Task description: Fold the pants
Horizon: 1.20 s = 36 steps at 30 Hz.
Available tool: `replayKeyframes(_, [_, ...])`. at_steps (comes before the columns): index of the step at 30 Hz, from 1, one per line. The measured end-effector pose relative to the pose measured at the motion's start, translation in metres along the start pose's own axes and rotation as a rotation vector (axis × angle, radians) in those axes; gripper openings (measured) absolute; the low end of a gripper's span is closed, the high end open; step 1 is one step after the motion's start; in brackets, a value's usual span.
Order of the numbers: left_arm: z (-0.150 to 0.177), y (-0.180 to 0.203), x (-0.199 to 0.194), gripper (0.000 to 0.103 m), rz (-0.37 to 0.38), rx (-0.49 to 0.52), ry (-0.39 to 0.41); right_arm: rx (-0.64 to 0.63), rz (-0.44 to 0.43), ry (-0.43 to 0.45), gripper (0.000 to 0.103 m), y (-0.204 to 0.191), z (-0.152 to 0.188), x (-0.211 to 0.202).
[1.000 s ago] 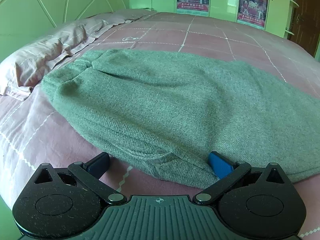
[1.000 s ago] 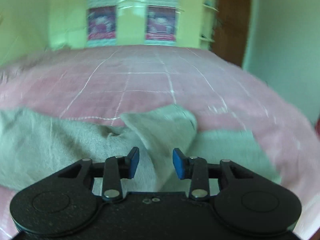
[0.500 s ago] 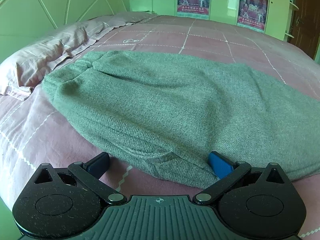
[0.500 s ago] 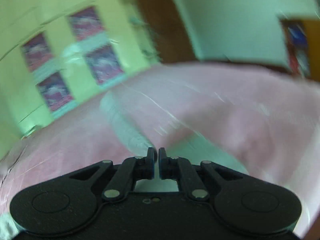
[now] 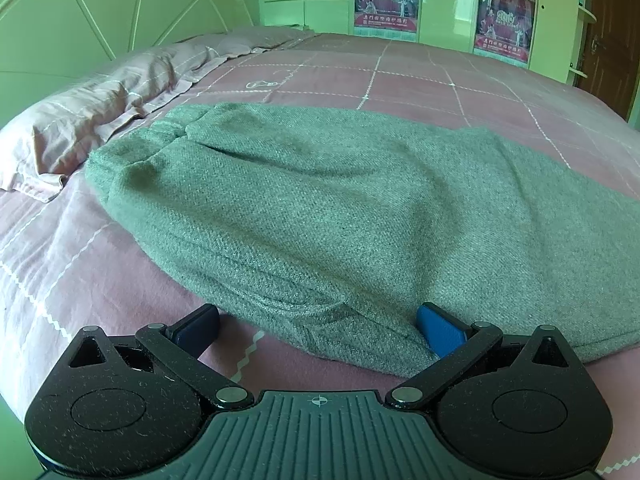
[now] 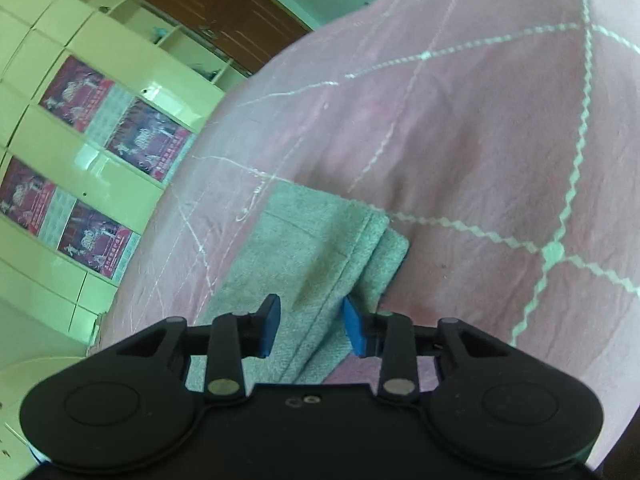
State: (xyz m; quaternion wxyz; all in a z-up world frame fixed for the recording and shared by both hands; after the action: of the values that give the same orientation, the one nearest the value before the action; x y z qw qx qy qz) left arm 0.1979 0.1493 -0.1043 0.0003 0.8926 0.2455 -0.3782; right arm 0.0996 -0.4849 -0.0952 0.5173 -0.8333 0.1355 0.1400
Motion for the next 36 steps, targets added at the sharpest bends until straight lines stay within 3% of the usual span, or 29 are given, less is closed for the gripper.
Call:
replayKeyframes(1, [0.0, 0.0, 0.0, 0.103, 0.001, 0.001, -0.001, -0.003, 0.003, -0.005, 0.024, -0.001, -0.001, 0.004])
replayKeyframes(2, [0.0, 0.0, 0.0, 0.103, 0.001, 0.002, -0.002, -0.031, 0.025, -0.019, 0.0, -0.003, -0.001, 0.006])
replayKeyframes(3, [-0.001, 0.0, 0.0, 0.103, 0.003, 0.003, -0.003, -0.052, 0.023, -0.022, 0.0, -0.01, -0.004, 0.007])
replayKeyframes(5, [-0.001, 0.0, 0.0, 0.103, 0.004, 0.003, -0.004, -0.125, -0.101, 0.033, 0.0, -0.043, -0.009, -0.015])
replayKeyframes(8, [0.0, 0.0, 0.0, 0.103, 0.002, 0.0, 0.0, -0.159, -0.172, 0.09, 0.0, -0.067, -0.012, -0.035])
replayKeyframes(10, [0.0, 0.001, 0.0, 0.103, -0.002, -0.004, 0.005, -0.152, -0.105, 0.066, 0.0, -0.047, -0.009, -0.029])
replayKeyframes(12, [0.001, 0.0, 0.0, 0.103, -0.001, -0.003, 0.008, -0.045, -0.002, -0.03, 0.0, -0.003, -0.001, -0.01])
replayKeyframes(14, [0.001, 0.0, 0.0, 0.103, 0.006, -0.001, 0.004, 0.068, -0.053, -0.05, 0.0, 0.019, 0.006, -0.008])
replayKeyframes(16, [0.0, -0.001, 0.0, 0.103, 0.012, 0.001, -0.001, 0.078, -0.073, -0.01, 0.004, 0.021, 0.007, -0.021])
replayKeyframes(18, [0.0, -0.001, 0.001, 0.103, 0.009, -0.001, 0.002, 0.085, -0.092, 0.032, 0.021, 0.02, 0.005, -0.033])
replayKeyframes(20, [0.001, -0.001, 0.0, 0.103, 0.003, -0.004, 0.011, 0.088, -0.082, 0.037, 0.027, 0.025, 0.003, -0.033])
replayKeyframes(23, [0.001, 0.0, 0.0, 0.103, -0.002, -0.005, 0.016, 0.112, -0.07, 0.003, 0.028, 0.033, -0.001, -0.018])
replayKeyframes(25, [0.001, 0.0, 0.0, 0.103, 0.001, -0.003, 0.01, 0.073, -0.031, -0.006, 0.019, 0.027, -0.004, -0.007])
replayKeyframes(26, [0.0, 0.0, 0.0, 0.103, 0.002, -0.002, 0.007, 0.023, 0.01, -0.023, 0.006, 0.019, -0.006, -0.001])
replayKeyframes(27, [0.0, 0.0, 0.0, 0.103, 0.002, 0.0, 0.005, -0.048, 0.025, -0.023, 0.005, 0.005, -0.009, 0.001])
replayKeyframes(30, [-0.001, 0.0, 0.001, 0.103, 0.002, 0.002, 0.003, -0.384, -0.062, 0.034, 0.004, -0.07, -0.019, -0.011])
replayKeyframes(32, [-0.001, 0.0, 0.001, 0.103, 0.002, 0.001, 0.003, -0.532, -0.157, 0.109, 0.003, -0.109, -0.022, -0.033])
replayKeyframes(34, [0.0, 0.0, 0.0, 0.103, 0.001, 0.0, 0.005, -0.55, -0.158, 0.141, 0.003, -0.102, -0.025, -0.042])
replayKeyframes(36, [0.0, 0.0, 0.0, 0.103, 0.002, -0.001, 0.008, -0.455, -0.069, 0.071, 0.002, -0.051, -0.026, -0.023])
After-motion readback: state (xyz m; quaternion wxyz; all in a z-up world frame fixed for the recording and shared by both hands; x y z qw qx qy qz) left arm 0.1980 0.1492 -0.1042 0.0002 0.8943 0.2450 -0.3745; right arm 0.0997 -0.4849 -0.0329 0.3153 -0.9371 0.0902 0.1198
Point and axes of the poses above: each gripper's, at about its wrist camera, not at the fingertips, and x roughly the way its jaws point, y to its right, z to its underside, the point moved 7 cm from there along x, roughly the way its jaws point, and after that the axes turned 13 degrees about -z, right-handed, at the moved point
